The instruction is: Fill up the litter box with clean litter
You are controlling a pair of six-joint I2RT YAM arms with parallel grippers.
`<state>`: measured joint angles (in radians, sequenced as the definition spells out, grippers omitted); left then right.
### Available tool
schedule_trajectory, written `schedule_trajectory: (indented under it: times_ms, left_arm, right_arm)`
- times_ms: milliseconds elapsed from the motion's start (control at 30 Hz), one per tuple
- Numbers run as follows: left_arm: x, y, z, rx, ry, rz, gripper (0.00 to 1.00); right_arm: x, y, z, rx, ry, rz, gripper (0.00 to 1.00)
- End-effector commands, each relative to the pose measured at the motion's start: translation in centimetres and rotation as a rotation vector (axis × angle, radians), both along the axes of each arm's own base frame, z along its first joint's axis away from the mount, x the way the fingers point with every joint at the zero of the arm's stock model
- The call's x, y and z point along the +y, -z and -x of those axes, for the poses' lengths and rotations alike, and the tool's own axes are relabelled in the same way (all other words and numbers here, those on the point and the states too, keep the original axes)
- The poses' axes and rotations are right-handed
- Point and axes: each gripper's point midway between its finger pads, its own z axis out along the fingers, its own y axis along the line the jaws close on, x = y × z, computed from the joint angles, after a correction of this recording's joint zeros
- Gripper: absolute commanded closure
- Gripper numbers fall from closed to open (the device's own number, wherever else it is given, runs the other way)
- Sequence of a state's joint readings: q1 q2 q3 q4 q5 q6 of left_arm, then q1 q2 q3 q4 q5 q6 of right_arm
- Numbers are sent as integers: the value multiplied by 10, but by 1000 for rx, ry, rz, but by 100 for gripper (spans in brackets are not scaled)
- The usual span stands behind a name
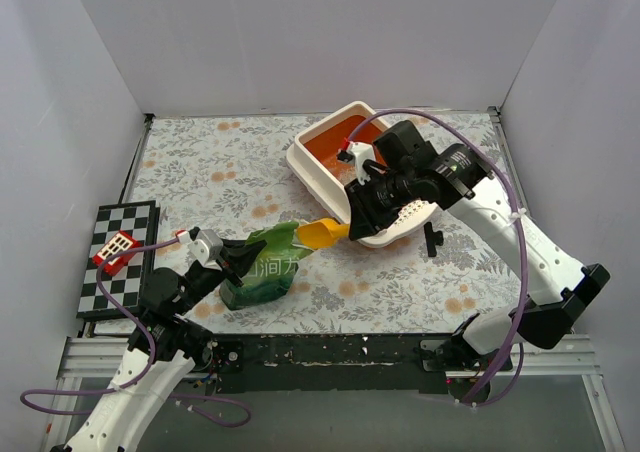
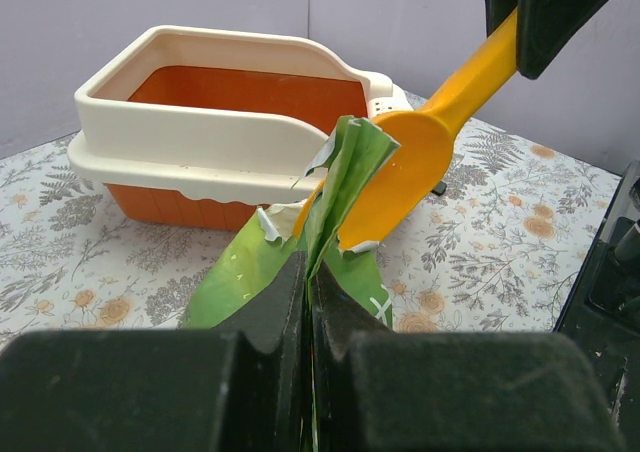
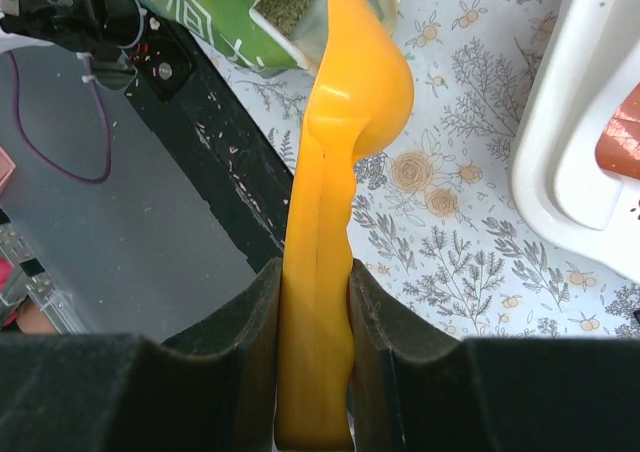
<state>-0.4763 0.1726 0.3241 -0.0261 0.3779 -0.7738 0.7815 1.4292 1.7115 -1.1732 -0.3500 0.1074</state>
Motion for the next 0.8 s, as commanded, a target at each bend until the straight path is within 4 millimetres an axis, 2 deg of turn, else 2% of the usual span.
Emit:
schedule_trajectory:
  times_ms: [0, 333, 400, 600, 767]
  left_arm:
    - [-3, -12, 4, -41, 27, 14, 100]
    - [-6, -12, 9, -45, 56, 13, 100]
    - [-6, -14, 10, -51, 59, 15, 100]
    - [-6, -15, 12, -60, 64, 18, 100]
    - [-6, -16, 12, -64, 67, 20, 100]
  right_arm:
    - [6, -3, 13, 3, -67, -29, 99]
    - [53, 10, 7, 97, -152, -41, 99]
    - [60, 17, 6, 141, -159, -34, 99]
    - [80, 19, 2, 190, -170, -55, 99]
    - [83, 53, -4, 247, -136, 49, 99]
